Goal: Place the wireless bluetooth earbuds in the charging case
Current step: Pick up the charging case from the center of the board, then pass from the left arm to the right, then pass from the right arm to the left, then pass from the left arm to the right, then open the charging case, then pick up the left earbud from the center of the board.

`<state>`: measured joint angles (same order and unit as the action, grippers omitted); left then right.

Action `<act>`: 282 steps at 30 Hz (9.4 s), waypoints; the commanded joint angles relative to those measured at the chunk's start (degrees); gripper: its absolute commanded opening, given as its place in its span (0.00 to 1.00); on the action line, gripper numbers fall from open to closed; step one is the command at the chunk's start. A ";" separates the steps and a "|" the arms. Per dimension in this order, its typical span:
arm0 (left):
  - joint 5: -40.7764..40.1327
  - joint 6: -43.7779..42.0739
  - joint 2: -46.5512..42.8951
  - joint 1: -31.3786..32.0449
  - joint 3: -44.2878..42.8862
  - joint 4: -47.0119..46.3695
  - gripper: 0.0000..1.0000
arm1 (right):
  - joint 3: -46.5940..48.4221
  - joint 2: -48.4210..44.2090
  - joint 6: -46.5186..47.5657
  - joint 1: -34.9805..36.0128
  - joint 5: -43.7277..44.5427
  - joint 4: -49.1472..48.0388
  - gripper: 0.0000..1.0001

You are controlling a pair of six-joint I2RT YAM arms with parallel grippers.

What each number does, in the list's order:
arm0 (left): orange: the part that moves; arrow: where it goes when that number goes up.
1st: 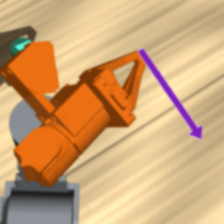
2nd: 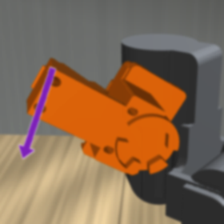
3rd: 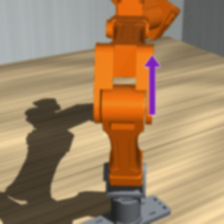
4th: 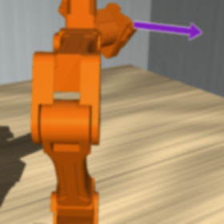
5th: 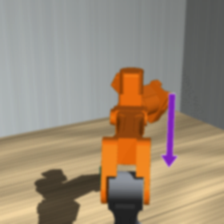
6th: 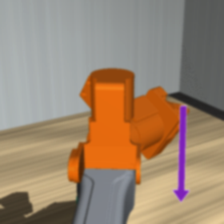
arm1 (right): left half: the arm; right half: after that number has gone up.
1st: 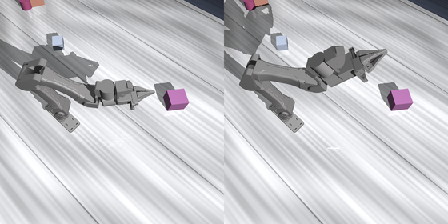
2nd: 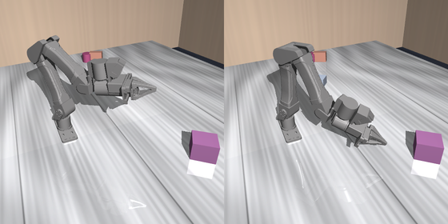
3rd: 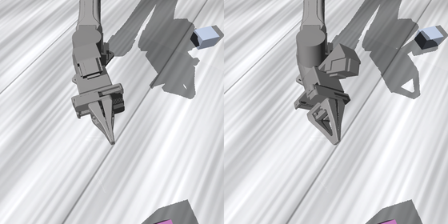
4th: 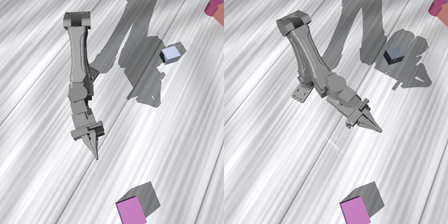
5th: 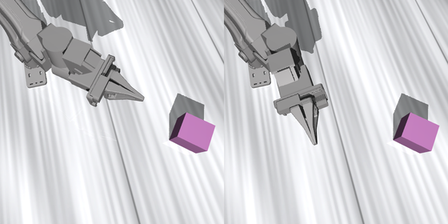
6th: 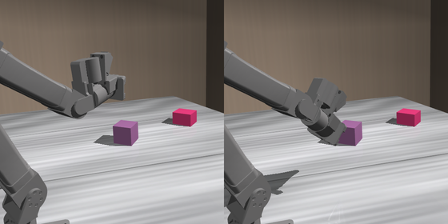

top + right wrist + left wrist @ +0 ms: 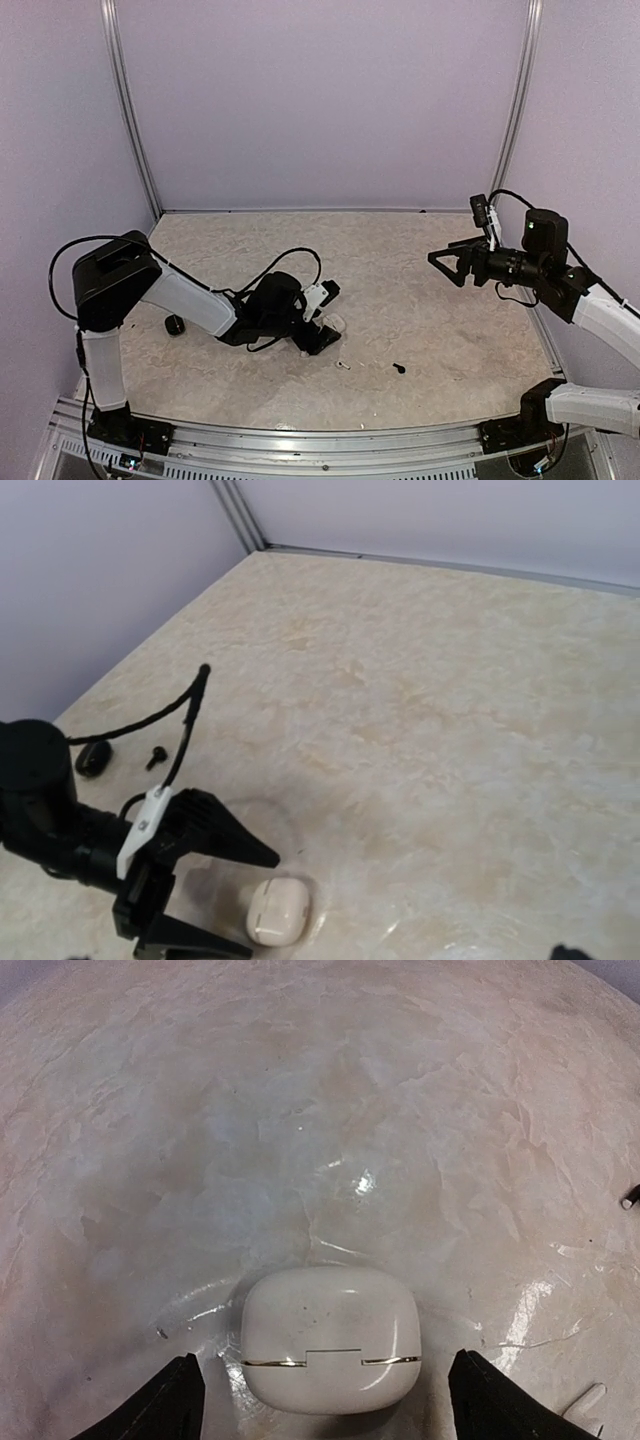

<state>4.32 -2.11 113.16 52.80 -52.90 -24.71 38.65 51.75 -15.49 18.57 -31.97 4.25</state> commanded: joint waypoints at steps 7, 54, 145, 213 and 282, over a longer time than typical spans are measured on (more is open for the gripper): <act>-1.46 -5.78 3.33 -0.40 -4.16 2.64 0.78 | -0.17 -0.10 -1.08 -0.54 4.79 -0.22 1.00; 28.96 23.46 -18.75 -4.24 -19.21 40.85 0.42 | 2.82 4.39 37.05 28.51 14.45 0.78 0.83; 8.03 -6.85 -38.19 15.58 -9.47 16.13 0.55 | 2.39 4.34 16.94 35.40 -0.58 -21.81 0.16; 19.58 -6.25 -32.95 12.09 -15.83 24.06 0.06 | 6.79 5.36 20.32 35.40 -5.41 -9.17 0.35; 8.58 11.62 -40.45 1.49 -2.07 21.45 0.50 | -7.06 -3.96 13.38 29.24 0.54 -19.42 0.00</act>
<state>15.42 5.72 74.39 54.46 -58.67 -4.75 33.95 50.61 1.89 49.47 -32.03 -10.39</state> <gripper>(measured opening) 0.500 0.233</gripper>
